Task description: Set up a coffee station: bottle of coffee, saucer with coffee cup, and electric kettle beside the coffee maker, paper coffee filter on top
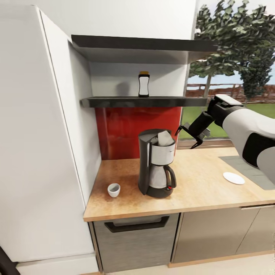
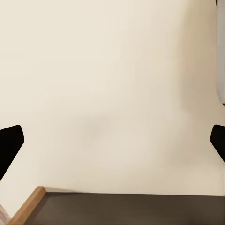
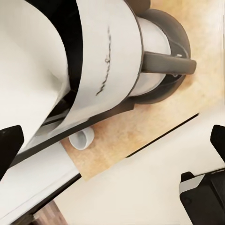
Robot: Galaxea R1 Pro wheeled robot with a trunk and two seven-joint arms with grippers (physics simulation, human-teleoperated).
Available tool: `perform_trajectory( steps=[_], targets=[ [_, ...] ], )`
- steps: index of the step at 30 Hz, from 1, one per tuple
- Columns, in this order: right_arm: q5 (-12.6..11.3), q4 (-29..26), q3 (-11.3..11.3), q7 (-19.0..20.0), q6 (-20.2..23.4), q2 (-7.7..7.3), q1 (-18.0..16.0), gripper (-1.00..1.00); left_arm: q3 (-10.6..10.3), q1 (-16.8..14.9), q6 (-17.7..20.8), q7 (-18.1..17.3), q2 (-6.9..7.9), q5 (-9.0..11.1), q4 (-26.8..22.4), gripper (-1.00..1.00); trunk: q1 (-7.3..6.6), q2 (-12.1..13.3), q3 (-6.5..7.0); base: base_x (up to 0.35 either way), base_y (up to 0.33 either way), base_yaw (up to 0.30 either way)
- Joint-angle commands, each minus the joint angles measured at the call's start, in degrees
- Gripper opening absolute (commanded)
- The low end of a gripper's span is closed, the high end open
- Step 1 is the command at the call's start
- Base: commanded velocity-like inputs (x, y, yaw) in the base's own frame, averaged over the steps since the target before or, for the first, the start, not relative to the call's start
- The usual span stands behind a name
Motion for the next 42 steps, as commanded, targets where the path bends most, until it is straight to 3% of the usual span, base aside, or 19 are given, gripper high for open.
perform_trajectory(
  steps=[1,18,27,29,30,31,35,40,41,42],
  targets=[
    [-0.6,-0.1,0.2,-0.4,0.3,0.01,0.0,1.00,0.5,0.0,-0.1,0.1,0.00,-0.6,0.0,1.00,0.02,0.0,-0.01,-0.004,-0.099,0.000],
    [-0.1,-0.2,0.6,-0.6,0.5,-0.32,0.0,1.00,0.4,0.0,-0.1,0.1,0.00,-0.6,0.0,1.00,0.02,0.0,-0.01,-0.002,-0.020,0.000],
    [0.2,-0.2,0.7,-0.6,0.6,-3.28,1.4,1.00,0.4,0.0,0.0,0.1,0.00,-0.6,-0.4,1.00,0.02,0.0,-0.01,-0.106,-0.131,-0.002],
    [1.4,-0.2,0.8,-0.6,0.6,-3.65,1.7,1.00,0.4,-0.1,0.0,0.1,0.00,-0.5,-0.6,1.00,0.02,0.0,0.01,-0.014,-0.013,-0.152],
    [4.1,-0.1,0.8,-0.6,0.5,-3.83,2.2,1.00,0.4,-0.2,0.0,0.1,-0.04,-0.5,-0.9,1.00,0.02,0.0,0.03,-0.004,-0.003,-0.253],
    [5.2,-0.1,0.8,-0.6,0.5,-3.86,2.5,1.00,0.5,-0.2,-0.1,0.1,-0.06,-0.4,-0.9,1.00,0.02,0.0,0.04,-0.002,-0.002,-0.266],
    [7.9,-0.1,0.8,-0.6,0.5,-3.85,3.1,1.00,0.6,-0.5,-0.1,0.1,-0.08,-0.4,-1.0,1.00,0.02,0.0,0.07,-0.001,-0.001,-0.279],
    [10.8,0.6,0.8,-0.6,0.5,-3.85,7.2,1.00,0.7,-0.8,-0.4,0.1,-0.08,-0.3,-1.2,1.00,0.02,0.0,0.07,0.000,0.000,-0.289],
    [12.1,0.9,0.8,-0.6,0.6,-3.89,8.0,1.00,0.8,-0.8,-0.5,0.1,-0.08,-0.3,-1.2,1.00,0.02,0.0,0.07,0.000,0.000,-0.290],
    [16.2,1.1,0.8,-0.6,0.5,-4.35,10.7,1.00,0.8,-0.8,-1.0,0.1,-0.08,-0.2,-1.2,1.00,0.02,0.0,0.07,0.000,0.000,-0.290]
  ],
)
